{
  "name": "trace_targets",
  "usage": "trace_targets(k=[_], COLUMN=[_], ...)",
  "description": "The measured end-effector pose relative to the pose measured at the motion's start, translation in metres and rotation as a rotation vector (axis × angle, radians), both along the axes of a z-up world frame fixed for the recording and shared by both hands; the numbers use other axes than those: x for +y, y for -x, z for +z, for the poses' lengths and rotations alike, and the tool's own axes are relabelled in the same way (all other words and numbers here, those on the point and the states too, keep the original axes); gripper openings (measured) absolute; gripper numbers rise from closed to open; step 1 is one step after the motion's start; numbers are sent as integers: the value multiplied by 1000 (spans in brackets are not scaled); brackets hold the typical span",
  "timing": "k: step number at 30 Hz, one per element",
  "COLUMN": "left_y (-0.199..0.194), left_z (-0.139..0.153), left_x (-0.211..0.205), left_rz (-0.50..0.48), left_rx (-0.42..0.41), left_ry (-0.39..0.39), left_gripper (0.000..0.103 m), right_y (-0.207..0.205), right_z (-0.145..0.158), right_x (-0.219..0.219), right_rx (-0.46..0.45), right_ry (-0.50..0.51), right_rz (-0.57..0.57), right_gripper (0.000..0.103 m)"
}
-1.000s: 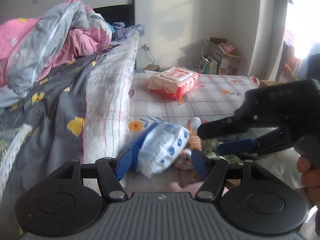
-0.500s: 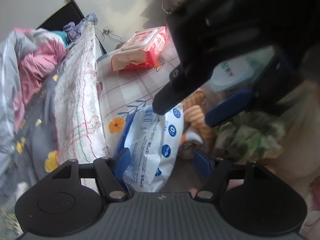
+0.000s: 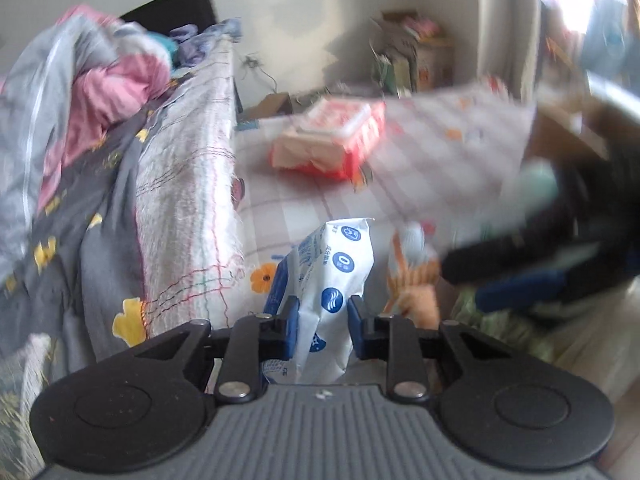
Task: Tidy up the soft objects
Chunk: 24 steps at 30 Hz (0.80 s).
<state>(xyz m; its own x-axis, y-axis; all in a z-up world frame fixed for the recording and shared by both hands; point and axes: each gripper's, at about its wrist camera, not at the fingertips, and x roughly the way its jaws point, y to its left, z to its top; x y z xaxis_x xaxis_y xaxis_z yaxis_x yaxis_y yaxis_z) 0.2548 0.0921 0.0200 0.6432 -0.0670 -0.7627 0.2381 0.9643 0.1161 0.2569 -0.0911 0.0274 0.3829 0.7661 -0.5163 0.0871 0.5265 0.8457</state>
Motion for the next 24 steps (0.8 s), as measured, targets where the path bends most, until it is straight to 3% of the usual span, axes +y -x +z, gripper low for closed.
trace_targets(k=[3, 6, 9, 11, 15, 19, 24], left_y=[10, 31, 55, 74, 108, 125, 139], left_z=[26, 40, 32, 18, -29, -62, -56], left_x=[15, 31, 44, 49, 56, 67, 73], left_rz=[42, 71, 86, 106, 198, 243, 271], left_rx=[0, 54, 92, 95, 113, 136, 50], left_ry=[168, 445, 721, 863, 1008, 1098, 1014], left_gripper=[26, 25, 25, 25, 25, 25, 26], right_y=[9, 22, 37, 46, 61, 70, 76], right_z=[10, 19, 24, 25, 22, 14, 14], right_x=[-13, -28, -42, -47, -46, -26, -4], right_rx=[-26, -52, -75, -83, -98, -100, -157], right_ry=[-3, -13, -12, 1, 48, 83, 128], right_rz=[-18, -32, -47, -57, -35, 30, 70], right_gripper=[61, 61, 61, 62, 62, 62, 60])
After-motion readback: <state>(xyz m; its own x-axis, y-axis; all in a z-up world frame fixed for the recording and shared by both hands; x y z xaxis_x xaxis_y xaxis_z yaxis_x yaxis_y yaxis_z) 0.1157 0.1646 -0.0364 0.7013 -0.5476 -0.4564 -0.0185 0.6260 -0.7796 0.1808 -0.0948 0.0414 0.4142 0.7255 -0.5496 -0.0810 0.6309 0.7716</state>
